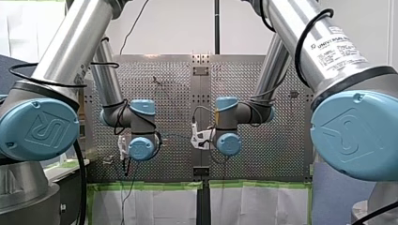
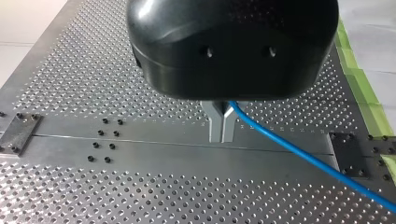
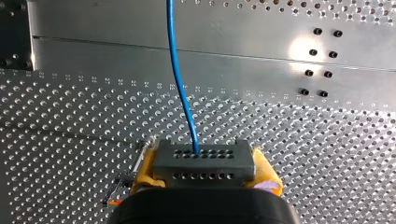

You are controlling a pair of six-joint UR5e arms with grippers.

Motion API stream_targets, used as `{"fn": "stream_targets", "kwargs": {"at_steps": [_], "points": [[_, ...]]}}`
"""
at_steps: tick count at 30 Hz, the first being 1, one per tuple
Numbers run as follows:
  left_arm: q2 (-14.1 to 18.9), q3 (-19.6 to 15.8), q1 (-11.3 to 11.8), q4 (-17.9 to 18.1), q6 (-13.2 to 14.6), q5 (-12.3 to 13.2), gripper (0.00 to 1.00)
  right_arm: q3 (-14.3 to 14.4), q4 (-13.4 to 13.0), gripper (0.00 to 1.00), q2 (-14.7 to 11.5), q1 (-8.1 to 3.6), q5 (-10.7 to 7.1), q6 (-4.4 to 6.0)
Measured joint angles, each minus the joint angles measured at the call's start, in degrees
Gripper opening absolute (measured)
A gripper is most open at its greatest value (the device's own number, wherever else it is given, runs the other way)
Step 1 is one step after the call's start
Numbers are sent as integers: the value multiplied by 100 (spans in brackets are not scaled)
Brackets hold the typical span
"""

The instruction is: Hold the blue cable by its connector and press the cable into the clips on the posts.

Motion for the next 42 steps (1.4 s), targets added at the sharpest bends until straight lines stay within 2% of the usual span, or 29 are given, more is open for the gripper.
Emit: {"fn": "stream_targets", "kwargs": {"at_steps": [19, 23, 28, 33, 37, 42], "points": [[1, 0, -1, -3, 3, 3, 0, 0, 8, 0, 0, 2, -1, 0], [-90, -6, 90, -96, 94, -22, 0, -30, 39, 0, 31, -2, 30, -22], [-376, -8, 271, -359, 372, -31, 0, -124, 280, 0, 271, -5, 270, -56], [-639, -9, 302, -447, 478, -32, 0, -138, 546, 0, 538, -7, 494, -61], [-832, -9, 304, -457, 491, -32, 0, -139, 744, 0, 641, -7, 535, -61], [-895, -9, 306, -458, 494, -32, 0, -140, 993, 0, 665, -7, 542, -61]]}}
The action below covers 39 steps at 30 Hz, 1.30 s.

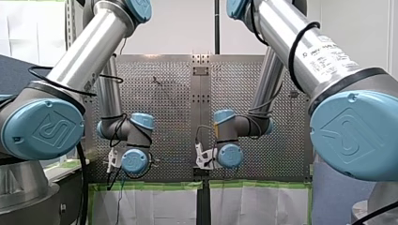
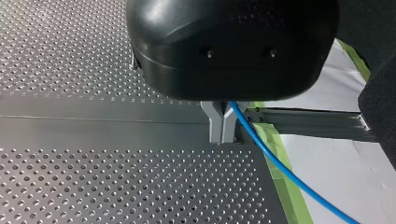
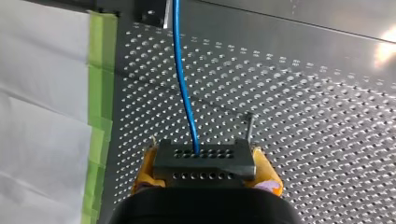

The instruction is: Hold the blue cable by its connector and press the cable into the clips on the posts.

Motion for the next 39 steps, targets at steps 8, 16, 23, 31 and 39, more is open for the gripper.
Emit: {"fn": "stream_targets", "kwargs": {"at_steps": [8, 16, 23, 31, 39], "points": [[75, 4, -14, -113, -5, -6, 0, -35, 103, 0, -31, -10, 26, 12], [468, 1, -41, -519, 64, -114, 0, -203, 438, 0, -365, 75, 153, 230], [804, 0, 10, -854, 130, -101, 0, -236, 707, 0, -745, 75, -4, 315], [1278, 116, 34, -1329, 38, -200, 0, -513, 932, 0, -1153, 67, -200, 311], [1667, 481, 129, -1718, -114, -282, 0, -937, 1335, 0, -1581, 70, -226, 291]]}}
